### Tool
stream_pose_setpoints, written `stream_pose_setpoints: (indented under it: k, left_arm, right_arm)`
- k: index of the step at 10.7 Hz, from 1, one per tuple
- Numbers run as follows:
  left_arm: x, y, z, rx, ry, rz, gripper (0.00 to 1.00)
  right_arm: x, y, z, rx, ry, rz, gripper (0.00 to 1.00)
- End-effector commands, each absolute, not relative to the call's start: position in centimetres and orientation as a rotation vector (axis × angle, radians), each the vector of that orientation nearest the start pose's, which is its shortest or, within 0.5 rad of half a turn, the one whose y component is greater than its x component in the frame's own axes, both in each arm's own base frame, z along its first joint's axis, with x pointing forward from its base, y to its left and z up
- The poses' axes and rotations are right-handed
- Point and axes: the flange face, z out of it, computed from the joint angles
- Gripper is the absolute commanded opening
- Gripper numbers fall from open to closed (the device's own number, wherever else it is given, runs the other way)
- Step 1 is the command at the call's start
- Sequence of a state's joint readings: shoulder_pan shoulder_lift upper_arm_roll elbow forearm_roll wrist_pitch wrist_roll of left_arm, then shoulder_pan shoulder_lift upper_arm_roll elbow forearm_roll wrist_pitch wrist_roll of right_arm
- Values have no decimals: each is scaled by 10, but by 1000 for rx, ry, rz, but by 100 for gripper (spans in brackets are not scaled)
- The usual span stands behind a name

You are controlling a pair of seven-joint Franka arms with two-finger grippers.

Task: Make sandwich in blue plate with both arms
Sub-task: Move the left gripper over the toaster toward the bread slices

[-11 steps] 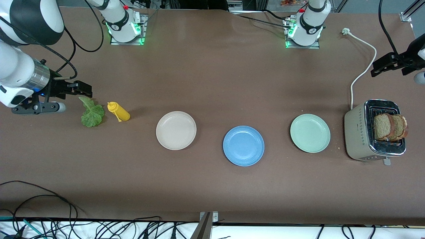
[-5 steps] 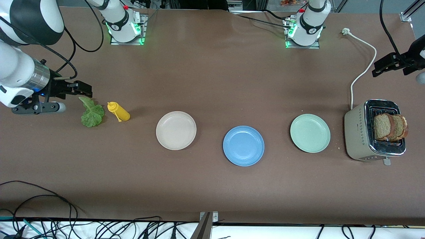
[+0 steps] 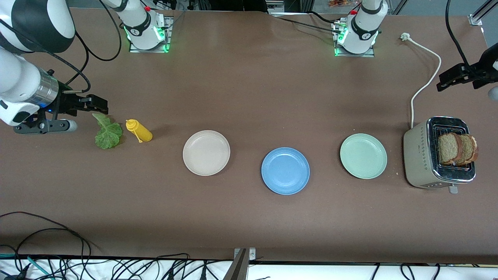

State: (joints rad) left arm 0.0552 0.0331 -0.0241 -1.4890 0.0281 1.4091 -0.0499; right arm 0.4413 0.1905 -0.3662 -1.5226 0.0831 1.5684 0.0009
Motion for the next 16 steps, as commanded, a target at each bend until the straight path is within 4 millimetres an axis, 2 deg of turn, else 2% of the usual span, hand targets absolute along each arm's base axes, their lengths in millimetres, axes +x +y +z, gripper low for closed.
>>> stream_pose_setpoints:
  k: [1,3,4,6,7,9,11,12,13,14,16]
  left_arm:
    - [576,63,606,-3117,-253,231,100]
    - [585,71,601,-3114,-277,202,100]
    - [591,75,590,-3114,-284,214,100]
    - [612,93,550,-3013,-267,257,100]
    - [617,100,538,-2987,-262,274,100]
    - [620,106,533,-2988,-215,267,100]
    - [629,109,502,-2994,-106,346,100]
    - [628,121,497,-3009,-108,359,100]
    - [630,143,488,-3020,-141,342,100]
    - [631,162,480,-3070,-92,327,100]
    - [639,181,457,-3116,17,300,100]
  right_arm:
    - [597,72,546,-3116,-88,219,100]
    - [597,72,546,-3115,-88,216,100]
    - [597,72,545,-3116,-88,216,100]
    - [597,72,545,-3116,-88,216,100]
    - [597,72,545,-3116,-88,216,100]
    - [597,72,545,-3116,-88,216,100]
    - [598,73,544,-3117,-88,220,100]
    - [598,73,544,-3117,-88,221,100]
    - [598,73,543,-3117,-88,223,100]
    - [598,73,543,-3117,-88,223,100]
    - [598,73,543,-3117,-88,223,100]
